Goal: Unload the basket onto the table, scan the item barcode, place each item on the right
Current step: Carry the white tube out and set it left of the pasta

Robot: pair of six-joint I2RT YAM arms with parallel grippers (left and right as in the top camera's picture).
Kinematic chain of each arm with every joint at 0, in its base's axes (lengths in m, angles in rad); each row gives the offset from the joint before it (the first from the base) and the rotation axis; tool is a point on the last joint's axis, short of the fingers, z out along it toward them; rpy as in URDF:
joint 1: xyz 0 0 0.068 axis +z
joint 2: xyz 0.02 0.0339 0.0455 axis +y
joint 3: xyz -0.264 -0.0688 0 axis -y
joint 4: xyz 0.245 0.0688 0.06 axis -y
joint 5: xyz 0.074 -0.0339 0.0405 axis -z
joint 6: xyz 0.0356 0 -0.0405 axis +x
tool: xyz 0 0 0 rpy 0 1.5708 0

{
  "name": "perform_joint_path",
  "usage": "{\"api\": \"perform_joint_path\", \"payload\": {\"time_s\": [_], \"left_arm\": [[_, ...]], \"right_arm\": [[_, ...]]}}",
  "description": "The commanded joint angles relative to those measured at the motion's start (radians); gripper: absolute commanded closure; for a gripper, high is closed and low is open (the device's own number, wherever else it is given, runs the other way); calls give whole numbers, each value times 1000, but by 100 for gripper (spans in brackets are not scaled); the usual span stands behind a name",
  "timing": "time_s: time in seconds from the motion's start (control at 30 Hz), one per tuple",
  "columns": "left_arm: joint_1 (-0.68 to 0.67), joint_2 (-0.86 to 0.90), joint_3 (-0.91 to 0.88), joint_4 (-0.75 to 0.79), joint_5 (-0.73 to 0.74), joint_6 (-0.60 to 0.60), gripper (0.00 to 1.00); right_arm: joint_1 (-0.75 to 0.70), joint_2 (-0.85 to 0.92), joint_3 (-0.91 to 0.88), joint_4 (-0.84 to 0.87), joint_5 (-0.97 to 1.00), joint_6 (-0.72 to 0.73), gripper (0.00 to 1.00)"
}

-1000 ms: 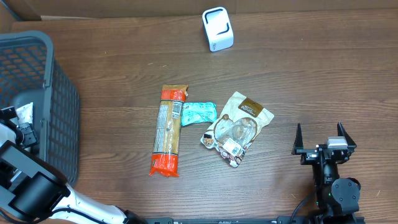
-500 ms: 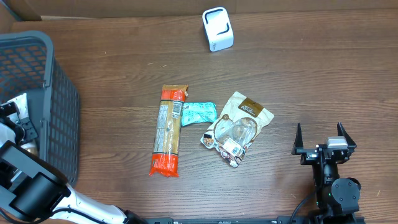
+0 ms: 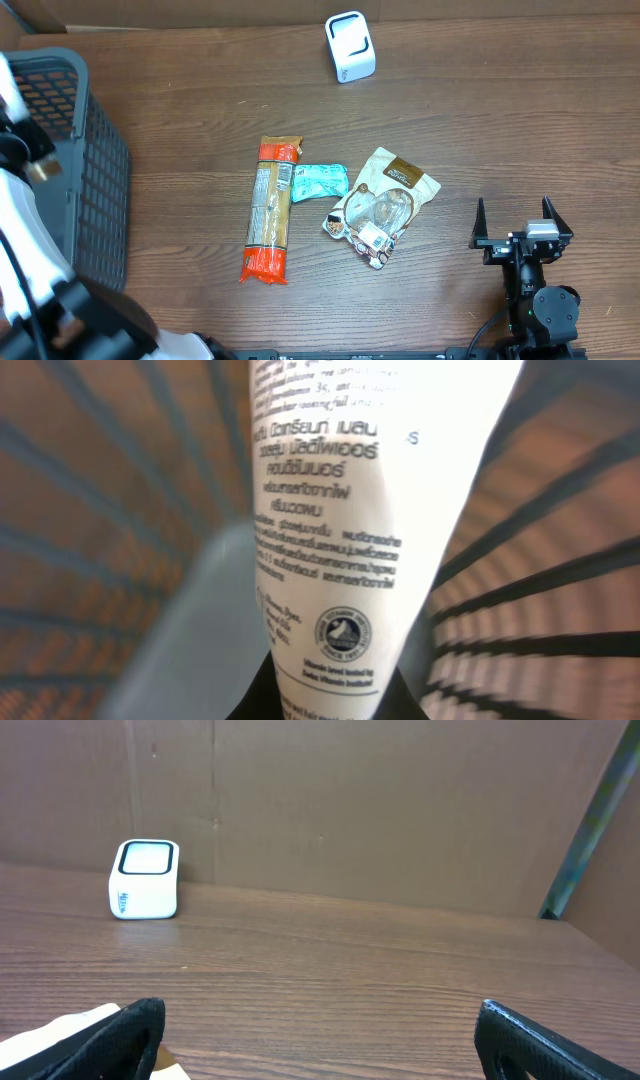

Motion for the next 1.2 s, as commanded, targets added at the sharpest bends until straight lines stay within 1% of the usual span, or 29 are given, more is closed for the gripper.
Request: {"api": "perform_joint_path", "payload": {"time_s": [0.0,0.1,0.17,0.23,0.3,0.37,0.43,0.5,0.57,0.63,0.73,0.83,0.97,1.03,1.17], "left_arm": [[-49,-167,51,10,27,-79,96],[-80,-253,51,9,11,-82,96],[-102,-305,51,1,22,-108,96],[-130,-349,51,-23,69,-117,96],[-166,-381,51,-71,161,-117,96],[-216,-393,51,-145,259,-117,96],[-287,-386,40,-233,307,-117,96],[-368,-369,13,-307,297,-106,96],[-462,-337,-41,-374,237,-94,96],[-534,-307,-106,-397,176,-94,96],[-625,-257,-232,-367,88,-111,96],[-684,-200,-362,-281,25,-159,96],[-702,-119,-492,-124,9,-169,96],[-702,-80,-528,-68,8,-143,96],[-702,-6,-555,-24,7,-111,96]], "right_arm": [[3,-9,-10,6,10,-1,0],[3,-9,-10,6,10,-1,0],[3,-9,-10,6,10,-1,0],[3,-9,-10,6,10,0,0],[3,-9,-10,6,10,-1,0],[3,-9,-10,6,10,0,0],[3,-9,-10,6,10,0,0],[3,-9,-10,6,10,-1,0],[3,-9,-10,6,10,-1,0],[3,-9,-10,6,10,0,0],[3,-9,-10,6,10,0,0],[3,-9,-10,6,10,0,0],[3,-9,-10,6,10,-1,0],[3,-9,-10,6,10,-1,0],[3,-9,-10,6,10,-1,0]]}}
